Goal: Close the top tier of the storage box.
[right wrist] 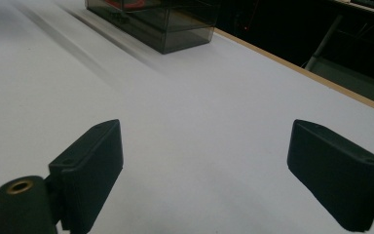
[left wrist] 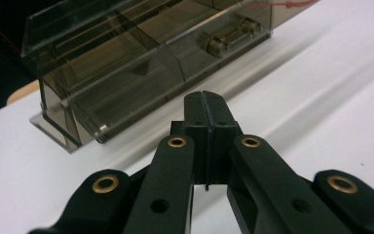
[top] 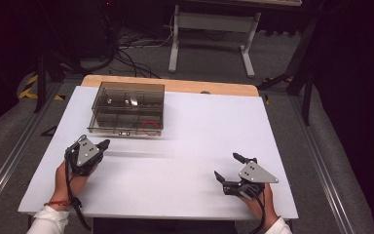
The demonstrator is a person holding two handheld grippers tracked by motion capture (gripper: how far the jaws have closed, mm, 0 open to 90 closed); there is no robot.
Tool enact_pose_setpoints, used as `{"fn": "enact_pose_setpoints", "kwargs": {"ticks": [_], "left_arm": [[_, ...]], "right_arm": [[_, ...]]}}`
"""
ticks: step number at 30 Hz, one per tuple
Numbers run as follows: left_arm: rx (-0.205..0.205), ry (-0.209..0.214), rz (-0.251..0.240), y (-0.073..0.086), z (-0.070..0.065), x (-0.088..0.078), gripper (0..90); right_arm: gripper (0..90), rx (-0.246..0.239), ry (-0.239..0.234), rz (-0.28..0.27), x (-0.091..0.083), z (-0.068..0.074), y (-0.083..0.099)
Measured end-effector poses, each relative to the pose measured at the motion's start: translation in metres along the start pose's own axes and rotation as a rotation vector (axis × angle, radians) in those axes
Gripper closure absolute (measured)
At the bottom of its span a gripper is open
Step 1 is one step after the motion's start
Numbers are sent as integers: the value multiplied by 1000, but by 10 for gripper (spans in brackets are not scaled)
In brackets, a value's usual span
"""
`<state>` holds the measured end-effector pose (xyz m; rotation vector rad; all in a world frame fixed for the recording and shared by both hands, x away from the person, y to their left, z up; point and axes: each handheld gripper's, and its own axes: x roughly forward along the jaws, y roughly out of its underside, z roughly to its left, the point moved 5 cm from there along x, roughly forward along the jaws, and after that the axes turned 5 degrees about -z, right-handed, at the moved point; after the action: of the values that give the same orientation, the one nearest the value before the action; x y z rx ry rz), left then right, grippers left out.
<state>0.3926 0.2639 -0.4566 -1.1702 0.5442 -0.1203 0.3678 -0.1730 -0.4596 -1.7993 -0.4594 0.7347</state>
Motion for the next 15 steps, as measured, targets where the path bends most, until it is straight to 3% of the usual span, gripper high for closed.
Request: {"fn": "enact_pose_setpoints", "kwargs": {"ticks": [7, 15], "left_arm": [[-7, -11, -19, -9, 7, 5, 896], [-19, 5, -10, -14, 13, 16, 896]], "right_arm": [[137, -1, 5, 3, 0, -1, 1], [137, -3, 2, 12, 0, -1, 2]]}}
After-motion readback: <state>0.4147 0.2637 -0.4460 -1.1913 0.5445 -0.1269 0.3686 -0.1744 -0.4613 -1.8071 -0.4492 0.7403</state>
